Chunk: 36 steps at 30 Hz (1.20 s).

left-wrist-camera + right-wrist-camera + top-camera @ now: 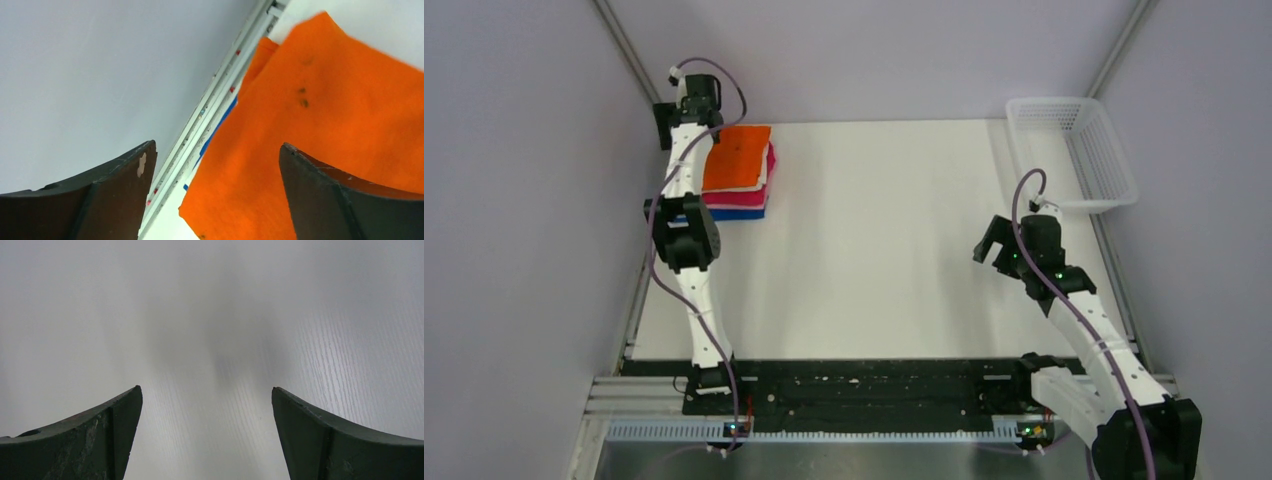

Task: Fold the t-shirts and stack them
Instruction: Put the neatly folded tshirt into the corner of the board with the left arm, then reset both arms

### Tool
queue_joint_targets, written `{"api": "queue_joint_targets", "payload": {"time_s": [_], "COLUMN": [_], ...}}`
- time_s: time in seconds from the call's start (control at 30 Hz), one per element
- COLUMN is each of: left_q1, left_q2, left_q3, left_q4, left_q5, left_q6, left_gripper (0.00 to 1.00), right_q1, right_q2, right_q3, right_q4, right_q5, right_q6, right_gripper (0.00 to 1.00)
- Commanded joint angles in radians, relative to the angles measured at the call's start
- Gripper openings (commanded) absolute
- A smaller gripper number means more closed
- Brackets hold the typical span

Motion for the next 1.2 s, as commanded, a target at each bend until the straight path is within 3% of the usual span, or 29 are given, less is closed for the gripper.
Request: {"api": "queue_joint_targets", "payload": {"time_s": [0.0,0.13,0.3,0.5,0.6,0.73,0.83,0.9,1.0,1.17], "left_q1": [0.008,0.009,0.008,0.005,0.0,-0.037,-0.105,-0.138,-0.159,-0.16], "left_q2": [-0.08,-0.156,-0.265,-0.458,-0.64,-0.976,-1.215,-1.331,-1.478,-1.613], "left_q3": [0.054,0.025,-0.052,-0.286,-0.493,-1.011,-1.408,-1.555,-1.685,-1.738], "left_q4": [0.077,0.063,0.014,0.097,0.174,0.479,0.669,0.64,0.549,0.53], "left_q5": [-0.049,0.011,0.263,0.598,0.78,0.918,0.916,0.895,0.836,0.781], "left_q6": [-0.063,-0.139,-0.222,-0.281,-0.362,-0.495,-0.546,-0.55,-0.535,-0.558], "left_gripper": [0.98,0.99,0.99,0.98,0.99,0.99,0.99,0.99,0.99,0.99], "right_q1": [-0.002,-0.002,-0.001,-0.002,-0.002,-0.001,-0.002,-0.001,-0.001,-0.001], "right_q2": [0.008,-0.003,-0.029,-0.078,-0.12,-0.175,-0.22,-0.258,-0.319,-0.409], "right_q3": [0.028,0.032,0.024,0.018,-0.005,-0.04,-0.072,-0.095,-0.138,-0.196], "right_q4": [0.009,0.008,0.008,0.001,0.001,0.0,0.009,0.014,0.034,0.077], "right_q5": [0.023,0.016,0.008,0.016,0.044,0.054,0.042,0.044,0.035,0.014], "right_q6": [0.016,0.016,0.018,0.022,0.032,0.042,0.03,0.023,0.027,0.051], "right_gripper": [0.99,0.99,0.99,0.99,0.99,0.99,0.99,0.99,0.99,0.99]}}
